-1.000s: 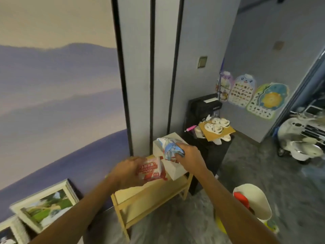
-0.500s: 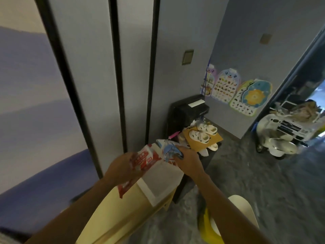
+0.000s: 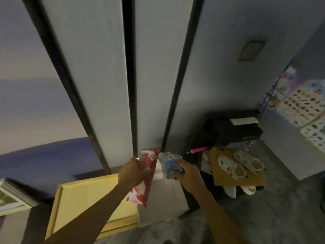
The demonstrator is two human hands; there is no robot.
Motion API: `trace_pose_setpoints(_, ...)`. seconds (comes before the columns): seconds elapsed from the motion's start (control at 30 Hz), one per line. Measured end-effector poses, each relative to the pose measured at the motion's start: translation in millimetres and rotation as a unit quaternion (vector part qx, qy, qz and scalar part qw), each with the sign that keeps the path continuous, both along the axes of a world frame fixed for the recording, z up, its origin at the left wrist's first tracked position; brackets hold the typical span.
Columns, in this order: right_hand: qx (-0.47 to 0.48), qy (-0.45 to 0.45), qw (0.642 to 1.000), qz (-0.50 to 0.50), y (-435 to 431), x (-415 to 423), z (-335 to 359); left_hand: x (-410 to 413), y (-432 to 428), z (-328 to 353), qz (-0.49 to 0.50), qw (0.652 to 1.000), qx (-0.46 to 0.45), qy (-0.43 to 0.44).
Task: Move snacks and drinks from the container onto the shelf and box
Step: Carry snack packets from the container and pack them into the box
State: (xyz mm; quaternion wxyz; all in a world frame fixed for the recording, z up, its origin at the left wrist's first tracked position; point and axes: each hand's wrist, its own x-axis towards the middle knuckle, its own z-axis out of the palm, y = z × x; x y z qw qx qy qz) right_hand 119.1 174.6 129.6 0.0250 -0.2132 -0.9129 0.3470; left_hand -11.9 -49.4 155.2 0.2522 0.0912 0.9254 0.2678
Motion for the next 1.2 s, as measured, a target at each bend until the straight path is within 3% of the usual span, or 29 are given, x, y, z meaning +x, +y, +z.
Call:
trace_pose_setpoints(0.17, -0.014, -0.014, 0.997, 0.072, 6.1, -17.9, -57.9, 8.8, 26.4, -48.7, 0.154, 0.987, -0.008, -0.051)
trace_pose_setpoints(0.33, 0.068, 0.031, 0.989, 0.126, -2.9, -33.0, -124.9, 2.2, 39.2, -89.5, 0.227, 0.970, -0.051, -0.070)
trace_pose_setpoints(0.4, 0.048, 0.045, 0.991, 0.113, -7.4, -37.8, -150.0, -4.3, 44.6, -103.2, 0.225, 0.970, -0.088, -0.036)
trace_pose_setpoints(0.57, 0.038, -0.045, 0.981, 0.186, -13.8, -30.7, -188.2, -4.7, 68.5, -120.0, 0.189, 0.977, -0.096, 0.004)
trace_pose_setpoints(0.63, 0.164, -0.111, 0.969, 0.149, -7.5, -30.4, -216.3, -4.8, 74.8, -135.2, 0.188, 0.975, -0.123, -0.013)
trace_pose_setpoints(0.7, 0.141, -0.091, 0.976, 0.136, -6.2, -28.4, -249.4, -6.4, 78.4, -151.5, 0.177, 0.975, -0.133, -0.019)
trace_pose_setpoints(0.77, 0.078, -0.109, 0.976, 0.173, -6.7, -27.6, -237.9, -4.7, 81.7, -162.0, 0.184, 0.974, -0.128, -0.019)
trace_pose_setpoints(0.87, 0.080, -0.068, 0.989, 0.104, -15.5, -34.9, -208.6, -0.7, 85.3, -166.6, 0.222, 0.969, -0.105, -0.022)
trace_pose_setpoints(0.97, 0.081, -0.111, 0.987, 0.088, -29.0, -41.4, -200.7, 5.4, 77.8, -163.8, 0.226, 0.972, -0.060, -0.017)
trace_pose_setpoints(1.1, 0.112, -0.122, 0.979, 0.120, -31.3, -38.3, -147.8, 10.3, 57.1, -143.9, 0.126, 0.991, -0.011, 0.037)
trace_pose_setpoints(1.2, 0.079, -0.122, 0.982, 0.123, -23.6, -43.7, -93.7, 5.9, 40.5, -94.2, 0.020, 0.996, 0.018, 0.090)
